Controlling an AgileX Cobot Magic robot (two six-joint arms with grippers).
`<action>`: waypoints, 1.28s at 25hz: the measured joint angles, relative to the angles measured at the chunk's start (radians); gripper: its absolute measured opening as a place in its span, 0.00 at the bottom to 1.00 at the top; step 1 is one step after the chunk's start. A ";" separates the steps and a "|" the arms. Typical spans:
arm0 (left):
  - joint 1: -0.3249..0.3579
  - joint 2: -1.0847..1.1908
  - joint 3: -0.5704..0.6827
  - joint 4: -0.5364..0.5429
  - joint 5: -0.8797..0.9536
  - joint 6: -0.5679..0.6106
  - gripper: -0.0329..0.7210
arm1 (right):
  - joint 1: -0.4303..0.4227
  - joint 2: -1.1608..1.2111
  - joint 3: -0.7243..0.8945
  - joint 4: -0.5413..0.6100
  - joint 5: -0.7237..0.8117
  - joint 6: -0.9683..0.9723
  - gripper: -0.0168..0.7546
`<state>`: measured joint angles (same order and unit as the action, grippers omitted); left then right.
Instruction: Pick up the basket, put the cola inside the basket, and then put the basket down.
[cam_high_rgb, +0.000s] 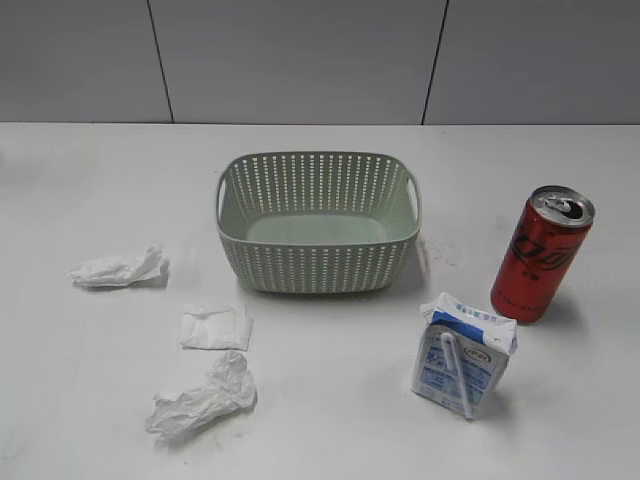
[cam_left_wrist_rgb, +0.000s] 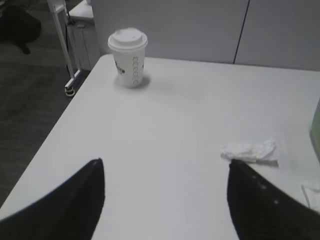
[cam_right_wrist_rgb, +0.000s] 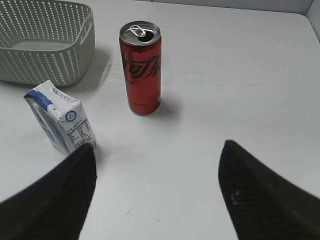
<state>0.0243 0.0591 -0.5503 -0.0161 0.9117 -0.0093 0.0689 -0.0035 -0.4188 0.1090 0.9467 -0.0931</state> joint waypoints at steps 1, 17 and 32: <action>0.000 0.022 -0.007 -0.008 -0.028 0.000 0.81 | 0.000 0.000 0.000 0.000 0.000 0.000 0.76; 0.000 0.651 -0.187 -0.140 -0.408 0.009 0.81 | 0.000 0.000 0.000 0.000 0.000 0.000 0.76; -0.144 1.316 -0.708 -0.172 -0.137 0.029 0.81 | 0.000 0.000 0.000 0.000 0.000 0.000 0.76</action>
<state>-0.1195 1.3747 -1.2582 -0.1886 0.7743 0.0199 0.0689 -0.0035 -0.4188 0.1093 0.9467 -0.0931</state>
